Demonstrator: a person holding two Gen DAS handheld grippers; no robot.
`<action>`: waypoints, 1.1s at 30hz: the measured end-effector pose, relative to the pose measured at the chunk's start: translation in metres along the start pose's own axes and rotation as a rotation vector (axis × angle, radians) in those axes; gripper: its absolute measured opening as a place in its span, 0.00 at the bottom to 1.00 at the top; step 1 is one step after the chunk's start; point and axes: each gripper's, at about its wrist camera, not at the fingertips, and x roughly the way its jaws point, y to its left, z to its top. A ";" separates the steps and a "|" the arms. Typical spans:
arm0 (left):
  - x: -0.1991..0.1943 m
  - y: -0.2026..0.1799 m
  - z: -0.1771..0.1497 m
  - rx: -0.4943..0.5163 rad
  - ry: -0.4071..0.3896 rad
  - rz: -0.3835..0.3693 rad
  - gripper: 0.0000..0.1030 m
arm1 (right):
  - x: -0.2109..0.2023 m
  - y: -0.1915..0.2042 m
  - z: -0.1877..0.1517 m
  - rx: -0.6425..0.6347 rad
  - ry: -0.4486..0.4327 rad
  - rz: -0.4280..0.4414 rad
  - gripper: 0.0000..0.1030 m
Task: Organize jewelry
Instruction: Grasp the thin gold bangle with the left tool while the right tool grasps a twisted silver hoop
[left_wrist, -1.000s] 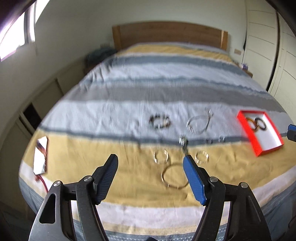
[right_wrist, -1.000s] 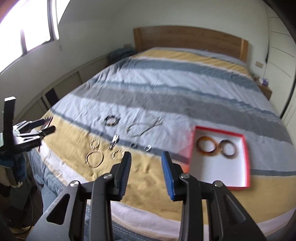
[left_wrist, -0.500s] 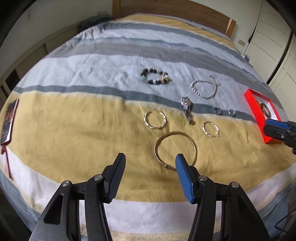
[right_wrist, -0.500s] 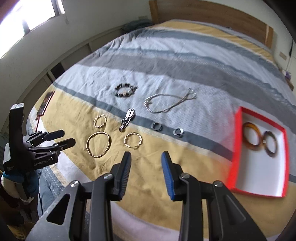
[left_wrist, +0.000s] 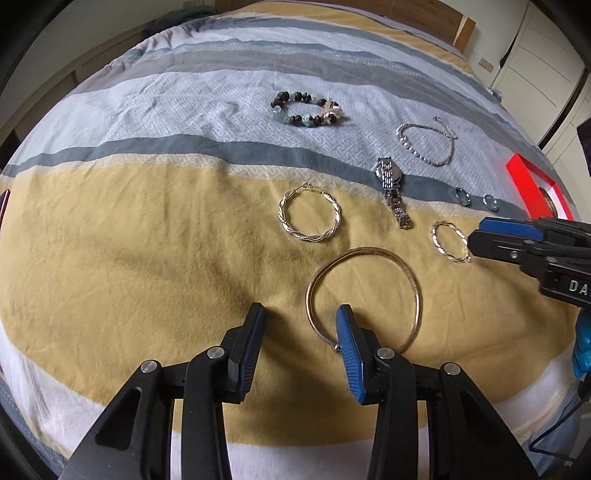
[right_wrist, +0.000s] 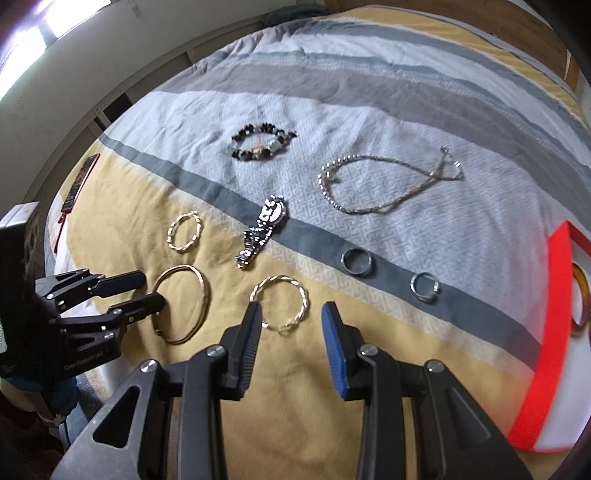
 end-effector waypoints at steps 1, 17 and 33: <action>0.002 0.000 0.000 0.001 0.002 0.002 0.38 | 0.005 0.000 0.001 -0.003 0.008 0.000 0.31; 0.015 -0.004 0.004 0.004 0.004 0.030 0.38 | 0.040 -0.001 0.003 -0.040 0.037 -0.017 0.19; 0.013 -0.010 0.006 -0.002 -0.002 0.047 0.06 | 0.028 0.000 -0.001 -0.041 0.004 -0.014 0.05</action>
